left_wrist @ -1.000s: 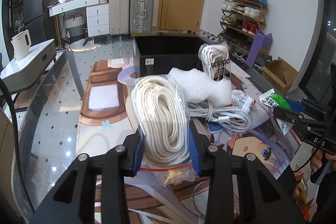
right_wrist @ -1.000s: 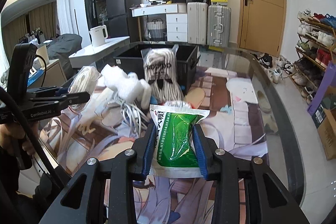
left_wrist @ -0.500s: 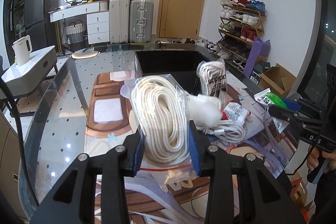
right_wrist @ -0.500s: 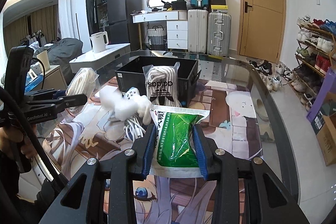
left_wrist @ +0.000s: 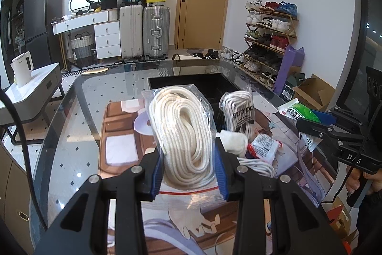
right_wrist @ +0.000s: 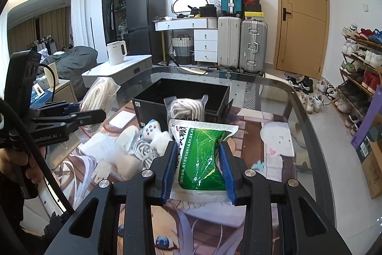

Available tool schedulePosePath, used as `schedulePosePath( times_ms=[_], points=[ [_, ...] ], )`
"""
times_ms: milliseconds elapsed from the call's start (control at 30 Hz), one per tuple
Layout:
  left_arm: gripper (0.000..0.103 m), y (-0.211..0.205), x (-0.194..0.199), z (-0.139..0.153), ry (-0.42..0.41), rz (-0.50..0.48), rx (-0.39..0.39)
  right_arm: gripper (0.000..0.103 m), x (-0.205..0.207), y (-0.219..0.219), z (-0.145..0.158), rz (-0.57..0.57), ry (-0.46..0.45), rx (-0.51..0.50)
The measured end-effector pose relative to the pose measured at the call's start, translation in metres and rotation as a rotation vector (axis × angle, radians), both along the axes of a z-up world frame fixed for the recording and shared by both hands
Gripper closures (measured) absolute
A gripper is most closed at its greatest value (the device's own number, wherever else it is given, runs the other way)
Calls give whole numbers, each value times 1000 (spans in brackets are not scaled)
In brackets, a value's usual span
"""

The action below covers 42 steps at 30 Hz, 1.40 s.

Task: Organize soft objects
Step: 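Lift the pouch and rope coil and carry both over the black box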

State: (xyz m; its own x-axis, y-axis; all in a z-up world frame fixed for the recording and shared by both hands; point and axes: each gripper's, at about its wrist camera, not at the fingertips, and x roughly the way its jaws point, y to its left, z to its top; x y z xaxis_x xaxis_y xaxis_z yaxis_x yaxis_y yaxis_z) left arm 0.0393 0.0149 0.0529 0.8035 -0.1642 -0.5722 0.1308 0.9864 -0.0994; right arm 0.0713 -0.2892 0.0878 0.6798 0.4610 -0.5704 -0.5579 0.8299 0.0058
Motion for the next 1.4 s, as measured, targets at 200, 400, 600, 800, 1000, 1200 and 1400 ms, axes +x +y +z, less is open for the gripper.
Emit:
schedulePosePath(
  times_ms=[200, 400, 600, 800, 1000, 1200, 1400],
  points=[
    [67, -1, 11, 6, -14, -1, 11, 67, 17, 8, 8, 21, 2, 10],
    [67, 1, 22, 9, -13, 2, 9, 67, 33, 17, 16, 37, 6, 9],
    [67, 2, 39, 11, 0, 2, 11, 67, 48, 25, 24, 49, 11, 20],
    [67, 3, 51, 16, 0, 11, 24, 67, 61, 31, 30, 70, 17, 33],
    [67, 3, 61, 19, -3, 16, 30, 67, 73, 36, 34, 90, 23, 30],
    [67, 1, 74, 19, 3, 11, 37, 67, 85, 43, 35, 104, 35, 25],
    [67, -1, 92, 17, 10, 0, 43, 67, 102, 47, 31, 112, 62, 26]
  ],
)
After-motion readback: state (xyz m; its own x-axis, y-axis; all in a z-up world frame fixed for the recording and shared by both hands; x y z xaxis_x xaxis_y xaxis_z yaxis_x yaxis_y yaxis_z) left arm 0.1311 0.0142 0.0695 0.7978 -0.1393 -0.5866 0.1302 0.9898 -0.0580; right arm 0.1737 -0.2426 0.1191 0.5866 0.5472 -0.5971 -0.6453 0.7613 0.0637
